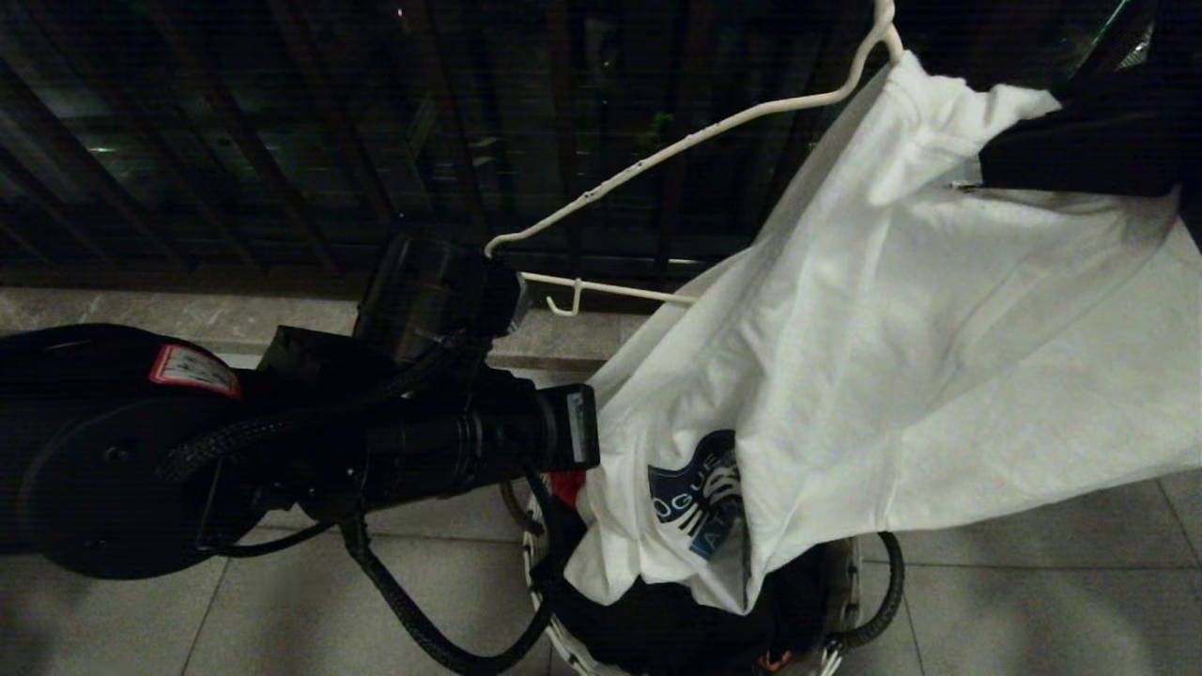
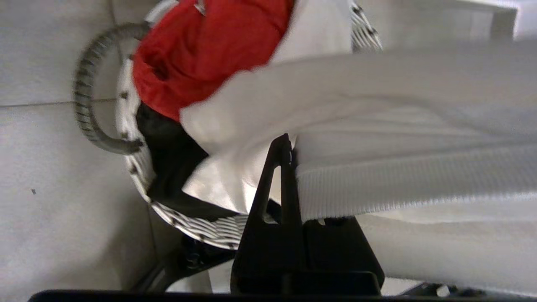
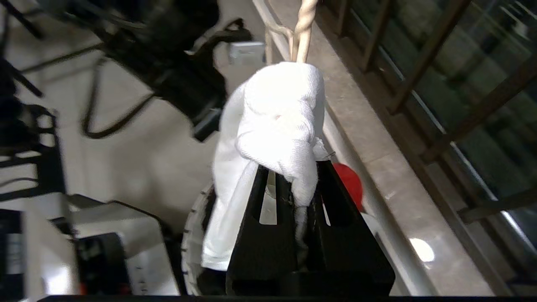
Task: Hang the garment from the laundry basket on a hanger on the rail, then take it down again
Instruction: Hang the clothes on the clothes rack
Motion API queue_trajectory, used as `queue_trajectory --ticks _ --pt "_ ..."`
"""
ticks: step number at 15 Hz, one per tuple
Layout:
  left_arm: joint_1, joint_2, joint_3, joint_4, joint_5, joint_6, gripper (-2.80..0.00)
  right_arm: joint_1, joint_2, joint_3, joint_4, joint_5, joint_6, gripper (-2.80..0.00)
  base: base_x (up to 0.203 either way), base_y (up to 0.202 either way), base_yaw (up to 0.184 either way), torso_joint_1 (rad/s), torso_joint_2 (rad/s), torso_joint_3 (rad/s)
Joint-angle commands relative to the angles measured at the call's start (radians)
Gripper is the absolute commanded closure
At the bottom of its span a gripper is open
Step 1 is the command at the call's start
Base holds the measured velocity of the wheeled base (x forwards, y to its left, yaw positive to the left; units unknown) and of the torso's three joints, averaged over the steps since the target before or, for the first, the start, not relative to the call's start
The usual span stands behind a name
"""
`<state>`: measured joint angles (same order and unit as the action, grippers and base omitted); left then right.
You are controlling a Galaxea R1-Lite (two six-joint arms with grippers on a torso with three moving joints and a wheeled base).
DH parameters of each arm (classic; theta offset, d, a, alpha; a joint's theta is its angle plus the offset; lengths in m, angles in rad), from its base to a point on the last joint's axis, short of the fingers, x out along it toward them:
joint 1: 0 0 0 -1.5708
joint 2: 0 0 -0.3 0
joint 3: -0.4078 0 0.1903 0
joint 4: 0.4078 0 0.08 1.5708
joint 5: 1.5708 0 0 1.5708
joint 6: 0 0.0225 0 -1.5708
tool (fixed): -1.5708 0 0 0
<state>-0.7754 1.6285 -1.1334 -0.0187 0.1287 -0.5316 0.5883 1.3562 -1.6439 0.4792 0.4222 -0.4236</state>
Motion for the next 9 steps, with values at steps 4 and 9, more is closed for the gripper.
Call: queue_trajectory --ticks 4,9 --pt "0.035 0.036 -0.014 -0.001 0.002 -0.004 0.0 -0.034 -0.027 0.03 -0.001 0.044 0.005 0.0 0.0 0.0 0.0 0.0 0.0 0.0" --pt "0.055 0.067 -0.017 -0.035 0.0 -0.004 0.0 -0.074 -0.054 0.044 -0.001 0.102 0.005 0.0 0.0 0.0 0.0 0.0 0.0 0.0"
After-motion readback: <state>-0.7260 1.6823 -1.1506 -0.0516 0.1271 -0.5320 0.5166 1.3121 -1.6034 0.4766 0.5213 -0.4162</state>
